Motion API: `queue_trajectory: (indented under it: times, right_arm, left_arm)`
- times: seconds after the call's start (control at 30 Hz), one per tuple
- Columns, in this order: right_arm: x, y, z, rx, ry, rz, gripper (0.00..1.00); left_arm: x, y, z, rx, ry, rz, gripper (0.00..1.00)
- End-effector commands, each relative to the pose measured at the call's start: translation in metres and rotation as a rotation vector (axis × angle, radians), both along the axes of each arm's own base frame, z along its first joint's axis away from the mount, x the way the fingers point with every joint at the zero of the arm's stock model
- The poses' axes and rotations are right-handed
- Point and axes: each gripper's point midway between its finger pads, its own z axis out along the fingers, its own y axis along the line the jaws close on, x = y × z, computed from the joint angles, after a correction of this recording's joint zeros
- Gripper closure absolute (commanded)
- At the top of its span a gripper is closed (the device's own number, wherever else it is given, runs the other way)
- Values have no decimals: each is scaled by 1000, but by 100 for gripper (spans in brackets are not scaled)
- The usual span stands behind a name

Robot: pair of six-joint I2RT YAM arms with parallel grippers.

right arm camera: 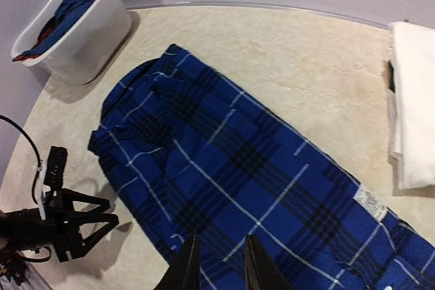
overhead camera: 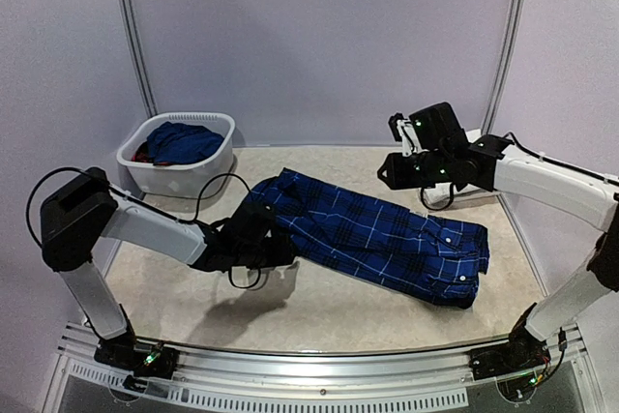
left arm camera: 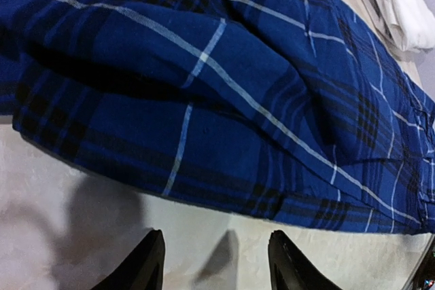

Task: Fold and stack the mixed laundry pile
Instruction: Rotate the rectangle-folded shirt at the center of the board.

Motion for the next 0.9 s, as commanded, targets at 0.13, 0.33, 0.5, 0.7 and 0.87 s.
queue_trajectory:
  times: [0.13, 0.33, 0.5, 0.7, 0.87]
  right_arm:
    - [0, -64, -66, -154, 110, -183, 78]
    - [-14, -81, -104, -209, 185, -217, 79]
    - [-19, -92, -127, -256, 238, -249, 79]
    - [-19, -100, -154, -339, 302, -282, 84]
    - [-17, -113, -169, -425, 339, -348, 87]
  left_arm:
    - [19, 0, -11, -4, 2, 61, 53]
    - [26, -3, -22, -13, 9, 62, 73]
    - [31, -4, -29, -25, 15, 59, 89]
    - [32, 5, -33, -23, 18, 69, 98]
    - [31, 12, -36, -22, 23, 74, 100]
